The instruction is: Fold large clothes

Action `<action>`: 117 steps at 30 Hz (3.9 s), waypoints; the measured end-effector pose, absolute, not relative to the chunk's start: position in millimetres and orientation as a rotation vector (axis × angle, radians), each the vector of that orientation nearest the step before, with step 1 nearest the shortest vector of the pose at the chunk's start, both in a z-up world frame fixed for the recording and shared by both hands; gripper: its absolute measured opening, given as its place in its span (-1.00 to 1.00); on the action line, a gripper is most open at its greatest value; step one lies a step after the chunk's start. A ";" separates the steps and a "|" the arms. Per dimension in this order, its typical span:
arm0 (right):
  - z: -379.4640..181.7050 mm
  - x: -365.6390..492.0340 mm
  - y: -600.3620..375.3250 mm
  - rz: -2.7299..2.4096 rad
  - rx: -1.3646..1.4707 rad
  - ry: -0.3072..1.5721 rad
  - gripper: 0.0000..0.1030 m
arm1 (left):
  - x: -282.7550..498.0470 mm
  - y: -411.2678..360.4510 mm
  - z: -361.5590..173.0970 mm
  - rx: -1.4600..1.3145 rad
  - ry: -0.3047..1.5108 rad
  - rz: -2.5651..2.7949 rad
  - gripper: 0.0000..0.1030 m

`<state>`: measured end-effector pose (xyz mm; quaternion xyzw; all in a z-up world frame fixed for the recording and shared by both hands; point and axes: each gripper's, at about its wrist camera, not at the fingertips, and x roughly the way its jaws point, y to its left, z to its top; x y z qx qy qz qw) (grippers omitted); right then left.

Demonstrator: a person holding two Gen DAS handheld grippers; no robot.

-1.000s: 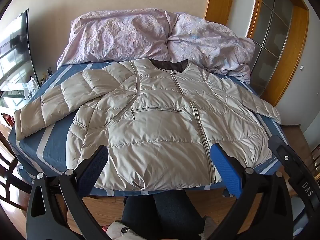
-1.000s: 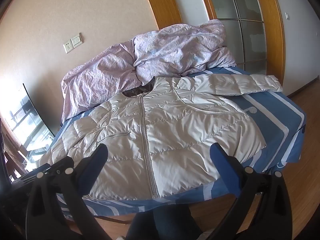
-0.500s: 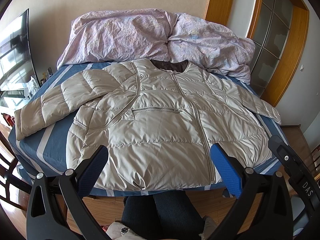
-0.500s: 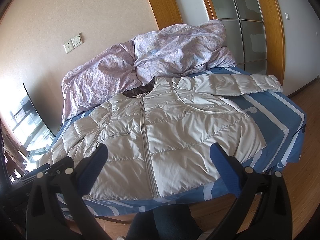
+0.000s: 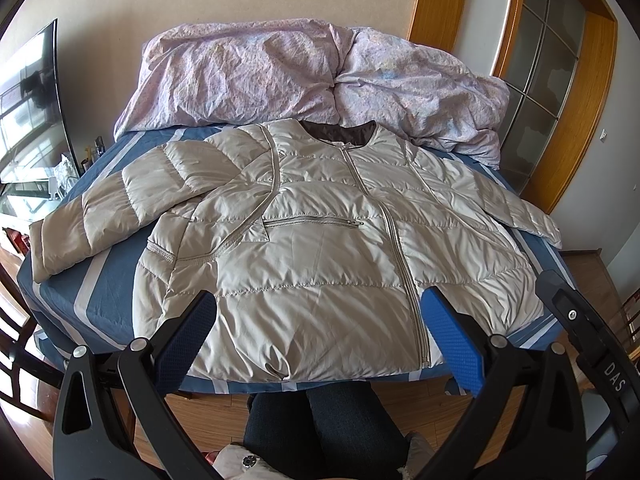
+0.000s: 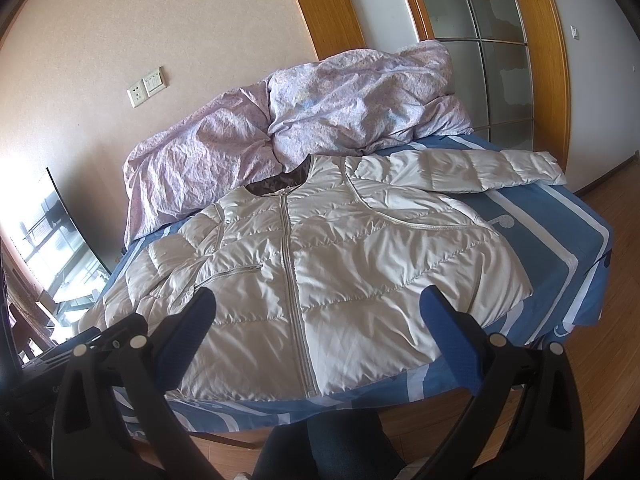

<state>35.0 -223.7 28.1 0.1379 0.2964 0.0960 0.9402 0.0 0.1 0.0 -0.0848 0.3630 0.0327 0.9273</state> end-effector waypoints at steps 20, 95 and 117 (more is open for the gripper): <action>27.4 35.9 -223.7 0.197 0.282 0.605 0.97 | 0.0 0.1 0.1 -0.174 0.743 0.068 0.97; -111.3 323.3 -538.3 -0.311 1.100 0.812 0.32 | 148.0 58.1 -43.6 -0.290 0.842 -0.031 0.97; -85.9 359.3 -549.4 -0.508 0.838 0.781 -0.83 | 161.1 84.7 -55.2 -0.328 0.771 0.008 0.97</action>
